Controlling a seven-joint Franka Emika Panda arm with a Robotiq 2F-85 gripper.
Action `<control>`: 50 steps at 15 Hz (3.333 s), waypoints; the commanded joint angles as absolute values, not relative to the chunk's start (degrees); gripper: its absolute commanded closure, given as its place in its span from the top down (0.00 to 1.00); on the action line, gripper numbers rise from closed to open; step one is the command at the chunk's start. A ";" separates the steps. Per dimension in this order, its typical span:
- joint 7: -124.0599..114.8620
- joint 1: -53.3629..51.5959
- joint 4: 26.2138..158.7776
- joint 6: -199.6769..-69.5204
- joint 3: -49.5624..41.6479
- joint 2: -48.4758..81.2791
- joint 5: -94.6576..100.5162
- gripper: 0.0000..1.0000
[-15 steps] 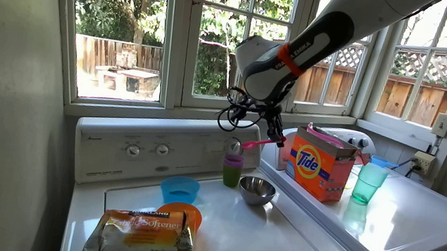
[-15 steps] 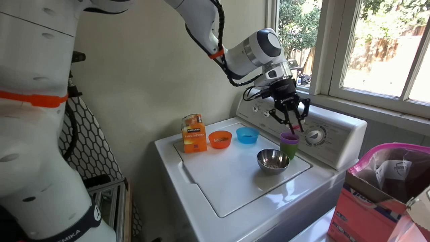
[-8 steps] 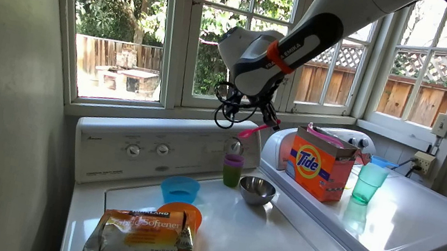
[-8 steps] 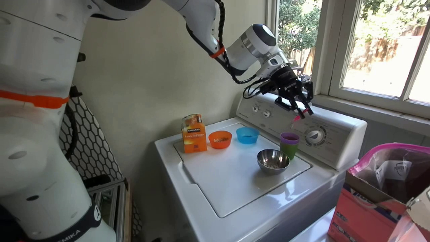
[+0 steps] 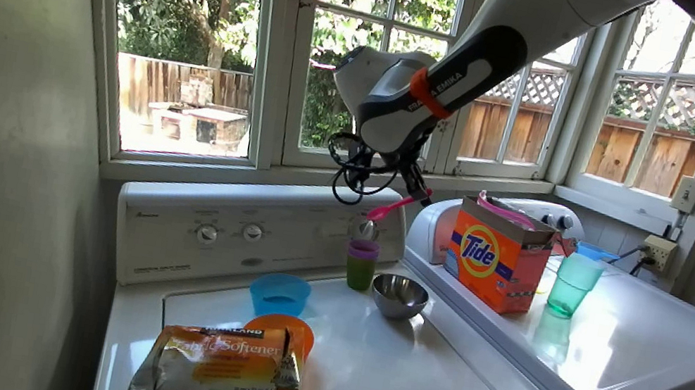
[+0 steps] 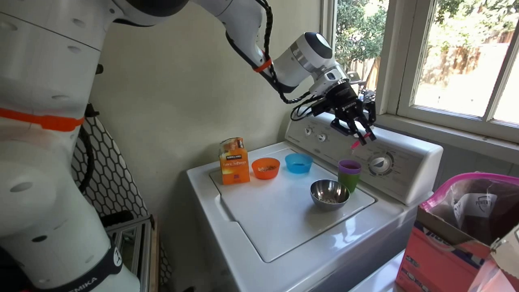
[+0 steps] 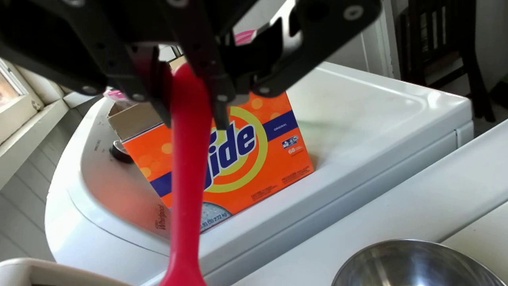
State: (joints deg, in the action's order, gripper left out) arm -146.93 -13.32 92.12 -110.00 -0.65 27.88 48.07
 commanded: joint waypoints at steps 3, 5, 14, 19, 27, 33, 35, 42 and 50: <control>-142.79 -13.56 89.06 -108.53 -0.11 31.14 48.16 0.06; -141.78 -13.48 88.20 -108.45 -0.17 32.09 47.76 0.06; -134.64 -13.61 86.07 -105.79 -0.46 35.23 47.44 0.06; -134.25 -14.40 84.71 -105.84 -0.68 36.70 47.81 0.06; -133.91 -16.98 78.67 -101.71 -1.90 40.89 49.97 0.06; -129.22 -17.17 75.82 -99.13 -1.93 43.33 51.86 0.06; -127.43 -17.21 75.32 -99.22 -1.81 43.92 52.19 0.06; -124.20 -18.03 74.74 -100.28 -1.43 45.33 52.27 0.06; -118.63 -18.96 69.43 -98.24 -2.63 48.30 53.89 0.06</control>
State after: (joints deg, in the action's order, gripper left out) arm -121.91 -18.28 74.58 -100.97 -1.62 45.08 52.40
